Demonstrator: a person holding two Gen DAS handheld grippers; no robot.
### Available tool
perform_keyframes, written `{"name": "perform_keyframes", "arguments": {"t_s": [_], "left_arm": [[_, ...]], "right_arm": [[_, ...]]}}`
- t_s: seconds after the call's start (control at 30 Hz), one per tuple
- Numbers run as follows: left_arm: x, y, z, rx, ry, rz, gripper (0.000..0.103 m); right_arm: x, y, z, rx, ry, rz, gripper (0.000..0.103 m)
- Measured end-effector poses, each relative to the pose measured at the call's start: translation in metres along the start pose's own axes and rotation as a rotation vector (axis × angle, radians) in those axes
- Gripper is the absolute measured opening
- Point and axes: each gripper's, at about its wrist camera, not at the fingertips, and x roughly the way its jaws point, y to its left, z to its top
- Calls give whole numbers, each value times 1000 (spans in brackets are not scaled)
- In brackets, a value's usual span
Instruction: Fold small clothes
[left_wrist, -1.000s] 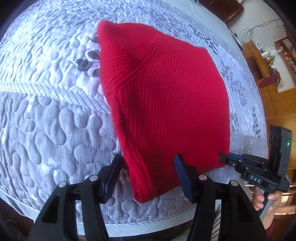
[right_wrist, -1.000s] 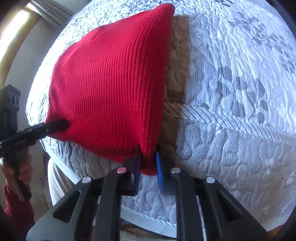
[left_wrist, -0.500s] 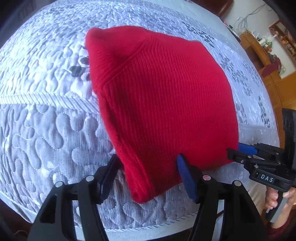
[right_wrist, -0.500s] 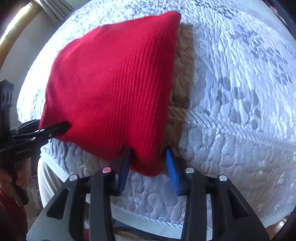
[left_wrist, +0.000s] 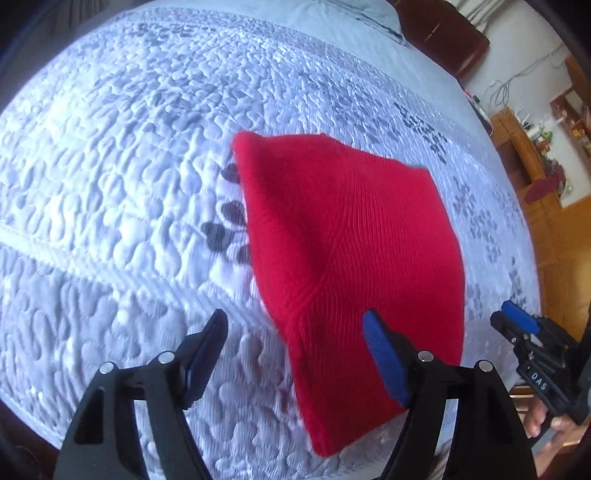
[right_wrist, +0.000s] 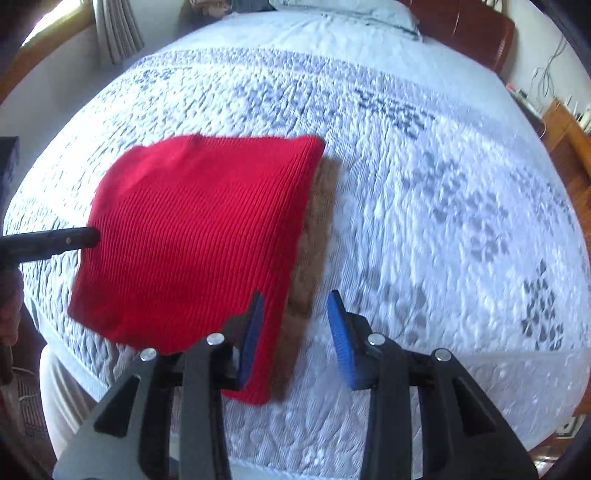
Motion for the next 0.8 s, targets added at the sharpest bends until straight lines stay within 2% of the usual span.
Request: {"name": "perform_keyframes", "arguments": {"t_s": [0.27,0.43,0.57,0.67,0.73,0.8], "left_arm": [[40,12,33,-88,49,-99,78],[56,3,51,-50,55,-112,84],[67,-1,65,-21,72,-133,86],[72,-4,74,-14,91,-198,86],[76,-7,79,-29,109,-248,86],[83,-13,81,-18,125,-276,86]], "right_arm": [[6,0,13,-16,-27,-6,35],[16,-3,19,-18,-28,-9,35],[26,-12,23,5,-11,28,35],[35,-22,27,24,5,35,36],[42,-30,30,46,20,67,36],[48,-36,35,70,38,107,41]]}}
